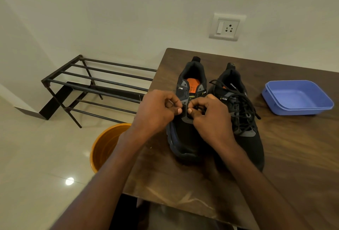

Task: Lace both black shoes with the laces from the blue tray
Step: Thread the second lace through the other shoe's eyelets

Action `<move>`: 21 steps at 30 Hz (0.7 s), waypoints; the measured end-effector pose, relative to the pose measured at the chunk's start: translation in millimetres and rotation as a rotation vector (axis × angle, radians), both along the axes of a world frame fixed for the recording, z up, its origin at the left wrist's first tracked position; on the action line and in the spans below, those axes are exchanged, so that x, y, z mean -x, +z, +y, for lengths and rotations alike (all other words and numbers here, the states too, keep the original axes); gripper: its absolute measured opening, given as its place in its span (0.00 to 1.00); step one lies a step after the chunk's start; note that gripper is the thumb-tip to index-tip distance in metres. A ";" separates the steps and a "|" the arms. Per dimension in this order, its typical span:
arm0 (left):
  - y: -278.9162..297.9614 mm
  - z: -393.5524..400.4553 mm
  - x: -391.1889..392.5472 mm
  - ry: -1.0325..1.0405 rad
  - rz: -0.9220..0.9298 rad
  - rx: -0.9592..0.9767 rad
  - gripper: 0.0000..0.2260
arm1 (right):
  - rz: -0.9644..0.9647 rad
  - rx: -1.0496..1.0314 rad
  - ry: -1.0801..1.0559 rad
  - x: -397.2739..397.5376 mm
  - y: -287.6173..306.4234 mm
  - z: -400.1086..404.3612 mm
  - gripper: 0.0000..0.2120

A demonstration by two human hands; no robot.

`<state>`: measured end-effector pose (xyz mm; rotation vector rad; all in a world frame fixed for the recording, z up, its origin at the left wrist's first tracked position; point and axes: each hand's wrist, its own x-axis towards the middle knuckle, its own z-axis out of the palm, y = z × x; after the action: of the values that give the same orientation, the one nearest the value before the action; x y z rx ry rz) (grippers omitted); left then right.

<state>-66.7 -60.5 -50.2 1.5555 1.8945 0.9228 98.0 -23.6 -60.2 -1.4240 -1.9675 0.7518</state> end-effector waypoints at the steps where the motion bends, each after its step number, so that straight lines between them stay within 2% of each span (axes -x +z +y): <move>1: -0.6 -0.1 0.5 0.002 -0.013 0.003 0.04 | -0.008 -0.010 -0.014 0.6 0.6 -1.0 0.10; 7: -1.7 -0.3 -0.6 0.007 -0.059 0.029 0.06 | -0.225 -0.120 -0.074 7.5 5.2 -9.3 0.03; 9: -0.5 -1.1 -1.1 0.008 -0.077 0.021 0.08 | -0.185 -0.094 -0.078 7.5 2.6 -7.0 0.04; 12: 0.8 -0.6 -1.3 0.002 -0.098 0.017 0.10 | -0.010 0.021 -0.080 2.9 -0.6 -1.4 0.09; 14: 0.2 0.0 -1.7 0.003 -0.102 0.013 0.10 | 0.021 0.033 -0.081 2.1 -0.5 -1.3 0.10; 19: -1.0 0.5 -0.6 0.003 -0.092 0.002 0.10 | -0.110 -0.053 -0.129 8.3 1.5 -7.4 0.06; 21: -2.3 1.1 -0.1 0.000 -0.078 -0.005 0.09 | -0.193 -0.093 -0.114 7.9 3.1 -10.1 0.08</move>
<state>-66.6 -59.4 -52.5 1.4995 1.8395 0.9745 90.1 -33.7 -57.1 -1.5868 -2.0152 0.4810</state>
